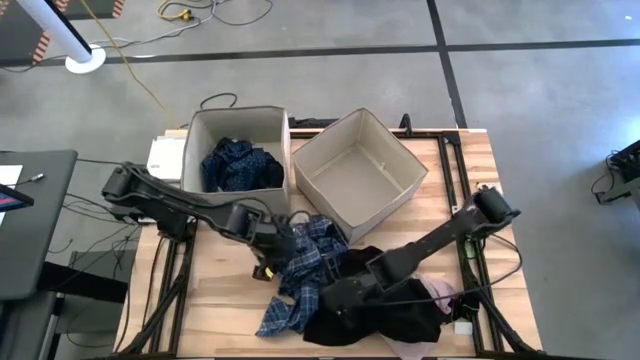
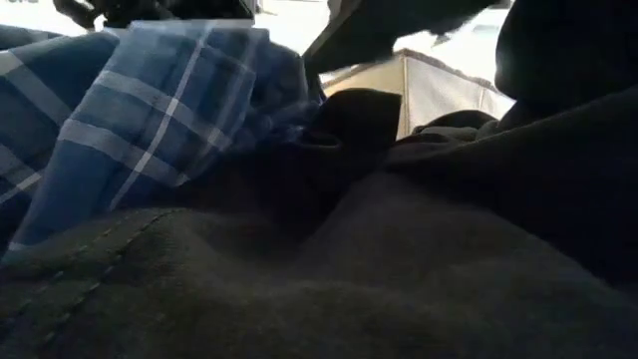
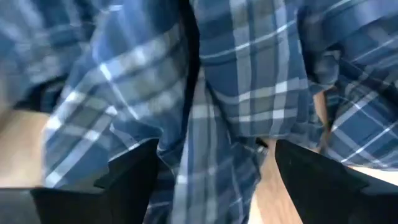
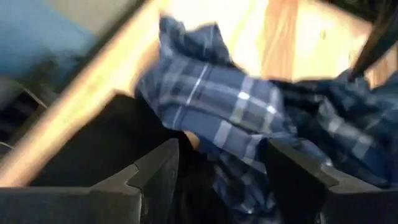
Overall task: Sort clothes
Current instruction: Put the blue checkered pants into the left laundry organizer
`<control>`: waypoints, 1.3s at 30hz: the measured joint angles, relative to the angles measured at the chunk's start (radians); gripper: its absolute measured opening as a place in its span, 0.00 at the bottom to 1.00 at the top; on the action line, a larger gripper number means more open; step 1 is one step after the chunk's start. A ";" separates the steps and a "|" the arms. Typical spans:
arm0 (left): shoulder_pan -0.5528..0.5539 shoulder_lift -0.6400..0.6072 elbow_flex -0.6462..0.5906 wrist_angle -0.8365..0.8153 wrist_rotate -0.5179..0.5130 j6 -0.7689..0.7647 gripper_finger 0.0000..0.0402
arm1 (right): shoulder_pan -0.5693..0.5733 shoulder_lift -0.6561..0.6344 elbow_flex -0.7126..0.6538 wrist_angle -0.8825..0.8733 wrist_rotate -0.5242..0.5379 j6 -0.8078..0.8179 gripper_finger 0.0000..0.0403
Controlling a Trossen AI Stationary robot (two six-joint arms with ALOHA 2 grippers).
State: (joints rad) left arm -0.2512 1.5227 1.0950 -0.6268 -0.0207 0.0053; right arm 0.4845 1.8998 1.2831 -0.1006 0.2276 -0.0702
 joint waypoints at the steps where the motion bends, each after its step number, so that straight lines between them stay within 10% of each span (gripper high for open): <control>1: 0.000 0.013 -0.005 0.009 0.016 0.002 0.79 | -0.006 0.026 0.000 0.013 0.020 -0.016 0.63; 14: -0.009 0.095 -0.121 0.208 0.156 -0.010 0.78 | 0.042 0.096 0.000 0.123 0.455 -0.222 0.63; 24: -0.046 0.093 -0.124 0.345 0.254 -0.018 0.78 | 0.010 0.089 0.000 0.242 0.447 -0.249 0.63; 39: -0.083 0.093 -0.124 0.361 0.225 -0.017 0.78 | -0.089 0.160 0.005 0.227 0.165 -0.048 0.63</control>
State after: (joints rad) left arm -0.3340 1.6161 0.9712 -0.2655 0.2039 -0.0113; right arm 0.3958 2.0600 1.2878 0.1264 0.3927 -0.1184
